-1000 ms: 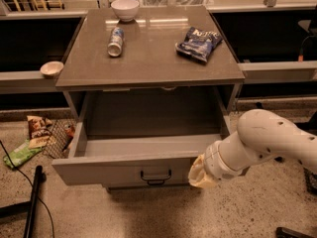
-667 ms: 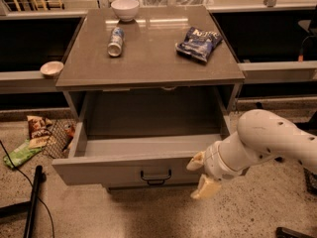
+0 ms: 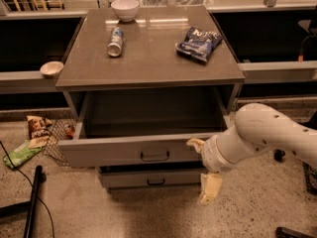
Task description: Close top drawer
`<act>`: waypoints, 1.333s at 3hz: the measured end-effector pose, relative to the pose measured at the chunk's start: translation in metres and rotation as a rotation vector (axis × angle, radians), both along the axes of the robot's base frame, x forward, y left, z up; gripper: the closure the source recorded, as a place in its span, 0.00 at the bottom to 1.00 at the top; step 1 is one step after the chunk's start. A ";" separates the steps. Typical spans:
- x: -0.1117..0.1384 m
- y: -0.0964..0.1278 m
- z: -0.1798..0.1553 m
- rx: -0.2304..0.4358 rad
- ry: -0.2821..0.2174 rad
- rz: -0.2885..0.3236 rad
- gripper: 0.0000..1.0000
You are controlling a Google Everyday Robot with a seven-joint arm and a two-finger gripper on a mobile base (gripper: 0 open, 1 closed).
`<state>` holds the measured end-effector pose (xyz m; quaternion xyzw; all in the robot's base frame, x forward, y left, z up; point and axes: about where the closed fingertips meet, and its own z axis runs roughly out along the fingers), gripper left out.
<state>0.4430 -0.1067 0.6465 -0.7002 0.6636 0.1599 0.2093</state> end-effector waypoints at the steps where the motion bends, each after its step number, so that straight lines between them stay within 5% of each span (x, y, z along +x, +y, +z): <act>1: 0.029 0.004 -0.001 0.009 -0.031 0.037 0.18; 3: 0.090 -0.004 -0.001 -0.016 -0.085 0.015 0.65; 4: 0.114 -0.009 -0.001 -0.045 -0.111 -0.034 0.62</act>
Offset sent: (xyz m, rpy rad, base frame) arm 0.1030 -0.0029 0.0021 0.0104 -0.0938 0.0409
